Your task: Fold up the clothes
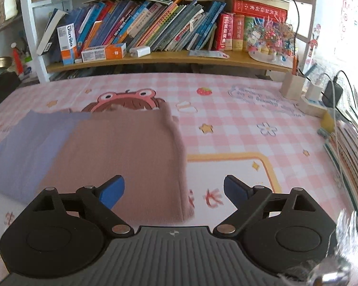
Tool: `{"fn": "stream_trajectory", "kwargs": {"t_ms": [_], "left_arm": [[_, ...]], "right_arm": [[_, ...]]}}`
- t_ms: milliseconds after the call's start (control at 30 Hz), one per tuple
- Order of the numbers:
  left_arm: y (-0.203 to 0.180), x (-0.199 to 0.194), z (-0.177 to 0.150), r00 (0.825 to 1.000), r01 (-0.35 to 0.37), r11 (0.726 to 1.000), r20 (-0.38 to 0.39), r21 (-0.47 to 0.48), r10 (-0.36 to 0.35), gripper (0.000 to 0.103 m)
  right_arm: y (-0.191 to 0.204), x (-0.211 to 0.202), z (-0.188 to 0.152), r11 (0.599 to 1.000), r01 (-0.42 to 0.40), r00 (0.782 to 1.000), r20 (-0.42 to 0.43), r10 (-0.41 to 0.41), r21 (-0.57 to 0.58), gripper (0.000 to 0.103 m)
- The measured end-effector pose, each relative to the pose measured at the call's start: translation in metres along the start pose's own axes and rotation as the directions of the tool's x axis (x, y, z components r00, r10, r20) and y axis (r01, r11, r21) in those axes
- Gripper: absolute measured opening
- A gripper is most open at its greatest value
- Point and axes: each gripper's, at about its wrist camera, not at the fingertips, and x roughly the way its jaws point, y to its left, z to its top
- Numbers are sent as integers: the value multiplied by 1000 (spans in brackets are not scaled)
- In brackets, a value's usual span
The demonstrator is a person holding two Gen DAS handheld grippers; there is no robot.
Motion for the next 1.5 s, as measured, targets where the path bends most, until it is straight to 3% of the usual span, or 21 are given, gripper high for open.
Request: {"fn": "stream_trajectory", "kwargs": {"t_ms": [600, 1100, 1300, 1500], "left_arm": [[-22, -41, -57, 997, -47, 999, -67, 2, 47, 82], [-24, -55, -71, 994, -65, 998, -86, 18, 66, 83], [-36, -54, -73, 984, -151, 979, -78, 139, 163, 90], [-29, -47, -63, 987, -116, 979, -87, 168, 132, 90]], "right_arm": [[-4, -47, -56, 999, -43, 998, -36, 42, -28, 94], [2, -57, -75, 999, -54, 996, -66, 53, -10, 94], [10, -55, -79, 1000, -14, 997, -76, 16, 22, 98], [19, -48, -74, 1000, 16, 997, -74, -15, 20, 98]]}}
